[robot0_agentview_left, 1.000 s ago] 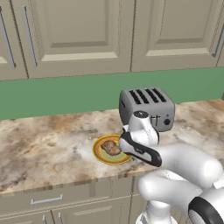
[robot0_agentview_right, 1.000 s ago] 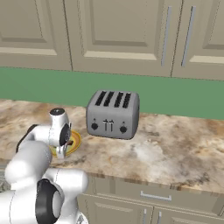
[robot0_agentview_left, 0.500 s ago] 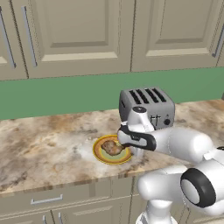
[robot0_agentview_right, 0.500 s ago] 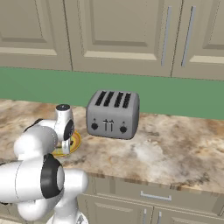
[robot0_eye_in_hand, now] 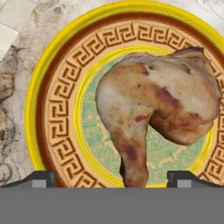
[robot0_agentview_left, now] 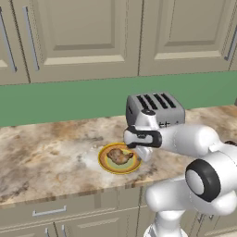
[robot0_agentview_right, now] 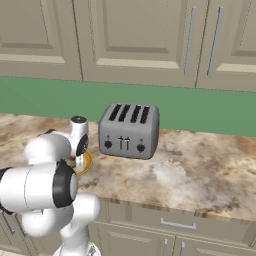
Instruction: Place the chicken drumstick on the counter behind the older chicken drumstick on the same shelf of the fridge to maintain FIFO order. Close the fridge door when finished.
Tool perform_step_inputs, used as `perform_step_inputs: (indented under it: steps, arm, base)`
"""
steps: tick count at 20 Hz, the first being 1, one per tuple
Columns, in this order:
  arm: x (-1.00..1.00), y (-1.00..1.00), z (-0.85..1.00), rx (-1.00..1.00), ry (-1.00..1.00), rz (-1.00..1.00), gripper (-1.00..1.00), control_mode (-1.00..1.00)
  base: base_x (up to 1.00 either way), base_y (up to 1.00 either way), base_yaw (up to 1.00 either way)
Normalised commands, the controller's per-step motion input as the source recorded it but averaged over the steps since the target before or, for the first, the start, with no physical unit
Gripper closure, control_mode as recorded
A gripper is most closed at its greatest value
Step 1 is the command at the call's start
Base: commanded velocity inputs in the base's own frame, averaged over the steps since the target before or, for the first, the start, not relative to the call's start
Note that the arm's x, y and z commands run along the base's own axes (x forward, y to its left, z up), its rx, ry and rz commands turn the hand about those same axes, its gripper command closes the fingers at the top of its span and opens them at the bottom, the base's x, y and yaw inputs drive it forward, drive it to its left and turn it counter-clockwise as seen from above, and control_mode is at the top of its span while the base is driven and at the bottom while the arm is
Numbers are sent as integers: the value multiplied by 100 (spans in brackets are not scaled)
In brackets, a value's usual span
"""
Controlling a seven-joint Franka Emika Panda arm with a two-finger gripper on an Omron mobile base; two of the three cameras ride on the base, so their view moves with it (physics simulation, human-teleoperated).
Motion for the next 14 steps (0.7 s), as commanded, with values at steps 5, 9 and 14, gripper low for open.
perform_step_inputs:
  steps: [5, 9, 14]
  arm:
    - [8, 16, -18, 1, 0, 2, -100, -100]
    - [0, 19, -6, 0, 0, 0, -100, -100]
    - [7, 7, -3, 0, 0, -1, -100, -100]
  base:
    - [0, 0, 0]
    - [0, 0, 0]
    - [0, 0, 0]
